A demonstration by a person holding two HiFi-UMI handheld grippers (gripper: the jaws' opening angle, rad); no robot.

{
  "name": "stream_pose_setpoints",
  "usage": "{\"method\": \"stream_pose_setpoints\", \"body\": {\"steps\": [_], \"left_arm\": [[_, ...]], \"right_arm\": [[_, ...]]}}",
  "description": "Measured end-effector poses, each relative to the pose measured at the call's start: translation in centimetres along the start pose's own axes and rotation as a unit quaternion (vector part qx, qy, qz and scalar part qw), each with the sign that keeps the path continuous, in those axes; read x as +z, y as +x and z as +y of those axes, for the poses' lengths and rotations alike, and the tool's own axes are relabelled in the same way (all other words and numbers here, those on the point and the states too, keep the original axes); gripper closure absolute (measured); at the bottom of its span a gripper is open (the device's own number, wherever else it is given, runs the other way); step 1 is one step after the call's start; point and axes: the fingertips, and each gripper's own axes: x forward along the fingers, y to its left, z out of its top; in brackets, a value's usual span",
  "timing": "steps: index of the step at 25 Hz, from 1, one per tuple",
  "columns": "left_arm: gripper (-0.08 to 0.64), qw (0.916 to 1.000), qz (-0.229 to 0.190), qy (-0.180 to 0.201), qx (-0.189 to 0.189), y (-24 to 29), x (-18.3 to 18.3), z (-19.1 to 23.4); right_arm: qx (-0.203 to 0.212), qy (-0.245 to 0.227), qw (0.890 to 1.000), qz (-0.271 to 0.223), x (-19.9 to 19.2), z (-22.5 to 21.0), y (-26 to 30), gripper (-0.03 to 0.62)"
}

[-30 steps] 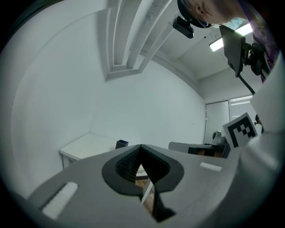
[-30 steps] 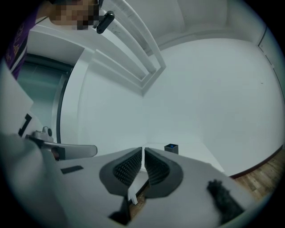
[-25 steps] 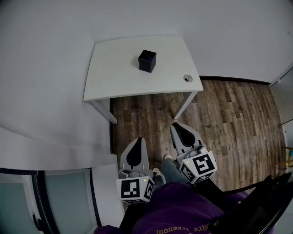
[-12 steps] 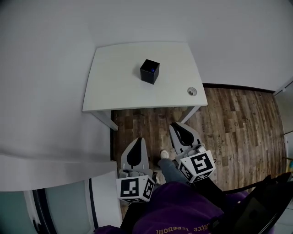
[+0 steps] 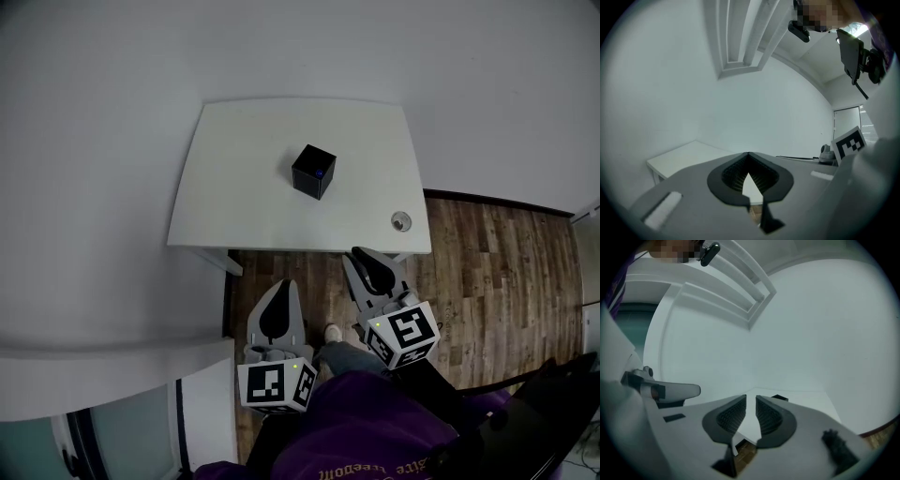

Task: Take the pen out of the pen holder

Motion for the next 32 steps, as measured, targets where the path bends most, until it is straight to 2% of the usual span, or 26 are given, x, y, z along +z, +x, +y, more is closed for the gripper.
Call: {"method": "stream_pose_setpoints", "body": {"steps": [14,24,28,32], "left_arm": [[0.554,0.9991,-0.009,-0.008,0.041,6.3,0.1,0.7],[0.554,0.9991,0.000,-0.008,0.042,10.2,0.4,3.2],[0.554,0.9995,0.009,-0.005,0.031,12.9,0.4,4.6],[0.554,0.9997,0.018,-0.003,0.016,15.6,0.7,5.8]], "right_arm": [[0.036,-0.029,0.999,0.027,0.0,-4.9,6.0,0.518],[0.034,-0.045,0.998,0.038,-0.1,-6.8,11.1,0.518],[0.025,-0.061,0.997,0.044,-0.2,-7.9,13.7,0.514],[0.025,-0.069,0.995,0.069,-1.2,-8.4,16.2,0.508]]}}
